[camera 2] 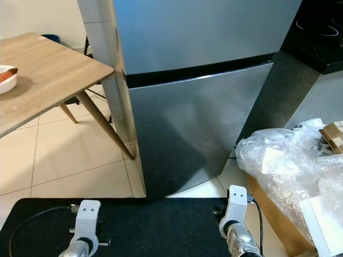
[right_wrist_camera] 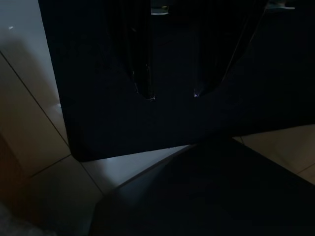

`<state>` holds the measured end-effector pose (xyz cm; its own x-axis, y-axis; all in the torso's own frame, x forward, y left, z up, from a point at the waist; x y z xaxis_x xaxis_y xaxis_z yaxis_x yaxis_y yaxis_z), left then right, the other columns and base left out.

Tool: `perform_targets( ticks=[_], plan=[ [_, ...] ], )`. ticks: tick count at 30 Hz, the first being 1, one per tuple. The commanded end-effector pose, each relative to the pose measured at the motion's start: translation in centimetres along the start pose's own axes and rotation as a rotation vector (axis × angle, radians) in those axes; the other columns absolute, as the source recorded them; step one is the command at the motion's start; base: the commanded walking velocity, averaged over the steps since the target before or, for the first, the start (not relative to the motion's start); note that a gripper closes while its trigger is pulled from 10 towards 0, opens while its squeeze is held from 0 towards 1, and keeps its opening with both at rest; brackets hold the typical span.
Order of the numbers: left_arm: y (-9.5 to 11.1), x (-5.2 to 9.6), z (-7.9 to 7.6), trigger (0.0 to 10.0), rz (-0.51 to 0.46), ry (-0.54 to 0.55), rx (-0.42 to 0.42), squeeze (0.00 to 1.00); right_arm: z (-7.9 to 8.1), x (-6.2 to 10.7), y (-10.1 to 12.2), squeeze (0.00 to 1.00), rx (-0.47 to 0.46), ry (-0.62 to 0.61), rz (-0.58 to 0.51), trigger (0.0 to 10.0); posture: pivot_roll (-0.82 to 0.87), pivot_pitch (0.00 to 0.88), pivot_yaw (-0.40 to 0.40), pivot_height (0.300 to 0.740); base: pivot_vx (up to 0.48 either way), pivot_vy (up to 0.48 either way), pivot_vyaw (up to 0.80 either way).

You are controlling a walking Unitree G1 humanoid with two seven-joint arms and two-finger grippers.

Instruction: Restocking fridge

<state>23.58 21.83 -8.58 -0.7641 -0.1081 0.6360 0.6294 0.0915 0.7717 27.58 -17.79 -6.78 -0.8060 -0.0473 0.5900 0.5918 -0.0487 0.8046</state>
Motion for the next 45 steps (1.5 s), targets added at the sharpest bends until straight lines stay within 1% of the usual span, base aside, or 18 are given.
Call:
perform_targets(
  ticks=[1, 6, 7, 11, 13, 20, 23, 31, 37, 39, 43, 45],
  plan=[
    [-0.7, 0.3, 1.0, 10.0, 0.022, 0.035, 0.0, 0.0, 0.2, 0.0, -0.6, 0.0, -0.002, 0.0, 0.028, 10.0, -0.01, 0.081, -0.086, 0.74, 0.0, 0.0, 0.0],
    [-1.2, 0.5, 0.9, 10.0, 0.026, 0.037, 0.01, 0.0, 0.6, 0.0, -0.7, 0.0, 0.008, 0.008, 0.032, 10.0, -0.01, 0.082, -0.094, 0.74, 0.0, 0.0, 0.0],
    [-1.6, 0.6, 0.9, 10.0, 0.038, 0.044, 0.022, 0.0, 0.6, 0.0, -0.8, 0.0, 0.009, 0.008, 0.036, 10.0, 0.0, 0.085, -0.089, 0.74, 0.0, 0.0, 0.0],
    [-2.2, 0.8, 0.9, 10.0, 0.054, 0.054, 0.031, 0.0, 0.7, 0.0, -0.9, 0.0, 0.005, 0.004, 0.04, 10.0, 0.0, 0.087, -0.084, 0.74, 0.0, 0.0, 0.0],
    [-3.0, 1.1, 0.9, 10.0, 0.087, 0.055, 0.03, 0.0, 0.6, 0.1, -1.1, 0.0, -0.006, -0.007, 0.046, 10.0, 0.0, 0.091, -0.068, 0.74, 0.0, 0.0, 0.0],
    [-3.6, 1.2, 0.7, 10.0, 0.105, 0.046, 0.028, 0.0, 0.2, 0.3, -1.7, 0.0, -0.012, -0.017, 0.055, 10.0, -0.01, 0.098, -0.058, 0.74, 0.0, 0.0, 0.0],
    [-4.0, 1.2, 0.5, 10.0, 0.134, 0.037, 0.001, 0.0, -0.3, 0.6, -2.1, 0.0, -0.014, -0.034, 0.064, 10.0, -0.02, 0.1, -0.043, 0.74, 0.0, 0.0, 0.0],
    [-4.4, 1.3, 0.7, 10.0, 0.169, 0.023, -0.034, 0.0, -0.5, 0.6, -2.1, 0.0, -0.046, -0.056, 0.057, 10.0, -0.02, 0.105, -0.015, 0.74, 0.0, 0.0, 0.0],
    [-4.3, 1.3, 1.0, 10.0, 0.173, 0.026, -0.04, 0.0, -0.2, 0.7, -2.3, 0.0, -0.052, -0.056, 0.058, 10.0, -0.02, 0.105, -0.003, 0.74, 0.0, 0.0, 0.0],
    [-4.2, 1.3, 1.4, 10.0, 0.173, 0.04, -0.028, 0.0, -0.2, 0.7, -2.5, 0.0, -0.053, -0.055, 0.061, 10.0, -0.02, 0.107, -0.002, 0.74, 0.0, 0.0, 0.0],
    [-4.2, 1.3, 1.9, 10.0, 0.175, 0.048, -0.019, 0.0, -0.3, 0.8, -2.6, 0.0, -0.053, -0.056, 0.064, 10.0, -0.02, 0.108, -0.007, 0.74, 0.0, 0.442, 0.0],
    [-4.2, 1.3, 2.0, 10.0, 0.178, 0.045, -0.035, 0.0, -0.3, 0.7, -2.5, 0.0, -0.05, -0.055, 0.063, 10.0, -0.02, 0.11, -0.011, 0.74, 0.0, 0.48, 0.0]
  ],
)
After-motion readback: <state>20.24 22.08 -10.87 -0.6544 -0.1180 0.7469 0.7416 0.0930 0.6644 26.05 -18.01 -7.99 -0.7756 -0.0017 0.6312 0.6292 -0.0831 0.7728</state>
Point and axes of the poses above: a point about 5 cm out from each wrist's last joint towards the gripper, its own x axis pointing back from the gripper into the wrist, its own y axis along the axis of the wrist's last joint, z = x × y, the point moved 4 cm from there along -x, pointing out of the wrist towards the gripper, and after that the axes turned 9 degrees about x, right-handed, at the moved point
